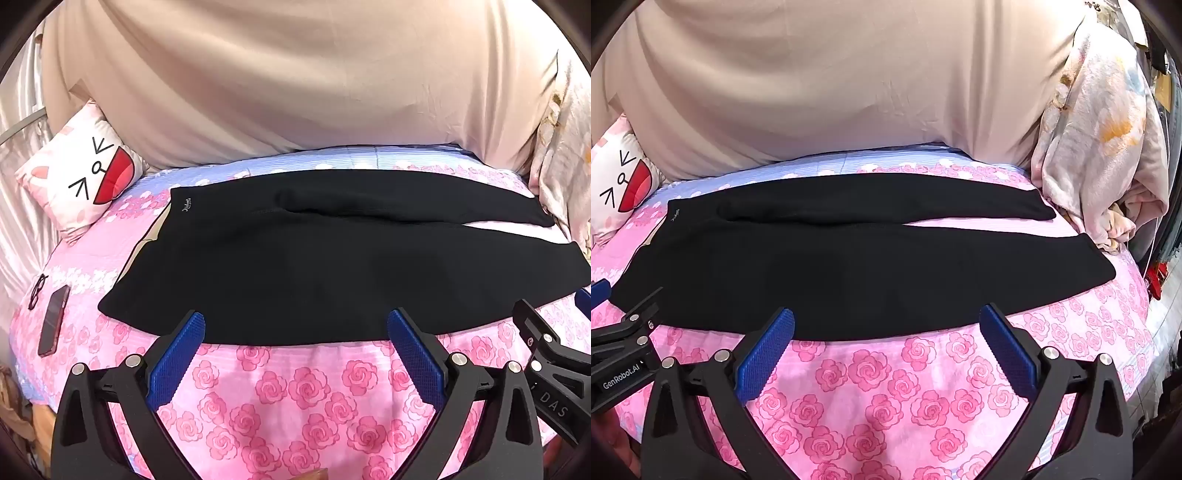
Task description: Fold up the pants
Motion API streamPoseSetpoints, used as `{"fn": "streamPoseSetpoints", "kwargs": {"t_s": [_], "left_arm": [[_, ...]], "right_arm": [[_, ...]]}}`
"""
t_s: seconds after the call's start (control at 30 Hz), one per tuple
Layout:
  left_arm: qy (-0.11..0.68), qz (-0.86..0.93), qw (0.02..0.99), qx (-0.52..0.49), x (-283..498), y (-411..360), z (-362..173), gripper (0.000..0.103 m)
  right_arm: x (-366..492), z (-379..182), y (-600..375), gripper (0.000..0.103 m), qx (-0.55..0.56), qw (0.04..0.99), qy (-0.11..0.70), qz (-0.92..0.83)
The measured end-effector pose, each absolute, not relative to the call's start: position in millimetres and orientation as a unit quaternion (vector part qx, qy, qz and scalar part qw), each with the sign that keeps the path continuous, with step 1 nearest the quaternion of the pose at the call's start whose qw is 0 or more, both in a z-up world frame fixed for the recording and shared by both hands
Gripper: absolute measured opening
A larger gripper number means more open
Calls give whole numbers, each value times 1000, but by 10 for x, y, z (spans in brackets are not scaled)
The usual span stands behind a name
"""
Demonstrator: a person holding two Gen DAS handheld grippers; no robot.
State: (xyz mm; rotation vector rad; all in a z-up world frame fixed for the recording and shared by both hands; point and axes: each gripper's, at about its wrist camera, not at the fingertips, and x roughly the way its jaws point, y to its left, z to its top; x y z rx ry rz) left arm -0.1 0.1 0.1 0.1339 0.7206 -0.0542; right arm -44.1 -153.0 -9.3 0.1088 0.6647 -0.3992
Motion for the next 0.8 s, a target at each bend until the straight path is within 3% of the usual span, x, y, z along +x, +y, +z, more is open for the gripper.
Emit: {"fn": "streamPoseSetpoints", "kwargs": {"t_s": [0.8], "left_arm": [[366, -28, 928, 70, 42, -14, -54, 98]], "right_arm": [[-332, -173, -1443, 98, 50, 919, 342, -188]]}}
